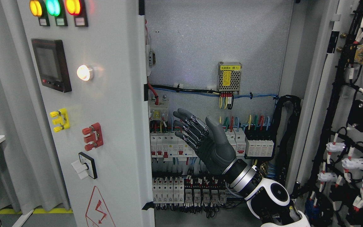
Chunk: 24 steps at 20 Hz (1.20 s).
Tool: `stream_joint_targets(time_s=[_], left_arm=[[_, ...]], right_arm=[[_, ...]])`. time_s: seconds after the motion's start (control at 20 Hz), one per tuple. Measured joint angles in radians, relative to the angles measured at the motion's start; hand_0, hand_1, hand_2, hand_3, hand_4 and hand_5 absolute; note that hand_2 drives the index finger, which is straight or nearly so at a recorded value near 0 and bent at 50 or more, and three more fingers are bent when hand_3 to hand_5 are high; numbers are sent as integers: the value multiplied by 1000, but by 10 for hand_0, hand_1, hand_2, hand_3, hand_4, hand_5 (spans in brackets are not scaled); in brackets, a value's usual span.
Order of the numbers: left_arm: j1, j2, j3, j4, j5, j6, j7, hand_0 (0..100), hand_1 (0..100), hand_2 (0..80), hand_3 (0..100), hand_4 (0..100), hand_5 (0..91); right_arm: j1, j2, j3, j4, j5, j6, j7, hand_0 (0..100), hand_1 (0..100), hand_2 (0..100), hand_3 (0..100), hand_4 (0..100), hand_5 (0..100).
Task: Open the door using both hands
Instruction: 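Pull the meter-panel door open with the right hand, swinging it outward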
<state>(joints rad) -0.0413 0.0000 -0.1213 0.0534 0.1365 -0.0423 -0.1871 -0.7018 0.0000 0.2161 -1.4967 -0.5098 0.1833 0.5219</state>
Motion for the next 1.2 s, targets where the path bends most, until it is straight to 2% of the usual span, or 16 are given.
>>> stream_joint_targets(time_s=[0.25,0.6,0.65,0.85,1.0,1.2], left_arm=[[0,0,0,0,0,0,0,289,0,28,28,34,0],[0,0,0,0,0,-4,3,289,0,28,28,34,0],[0,0,0,0,0,-5,5,289,0,28,28,34,0],[0,0,0,0,0,-1,-1,288,0,28,28,34,0],[-1,0,0,0,0,1,-3,288,0,28,28,33,0],[-2,0,0,0,0,1,-5,288,0,28,28,32,0]], right_arm=[[25,0,39,-61,1,-2,1,219,0,0,0,0,0],[46,0,125,-123,2,-3,-9,219,0,0,0,0,0],[48,0,141,-129,2,-3,-2,219,0,0,0,0,0],[54,0,200,-147,2,4,99,219,0,0,0,0,0],[56,0,237,-155,1,7,126,219,0,0,0,0,0],[59,0,278,-162,-19,8,136,219,0,0,0,0,0]])
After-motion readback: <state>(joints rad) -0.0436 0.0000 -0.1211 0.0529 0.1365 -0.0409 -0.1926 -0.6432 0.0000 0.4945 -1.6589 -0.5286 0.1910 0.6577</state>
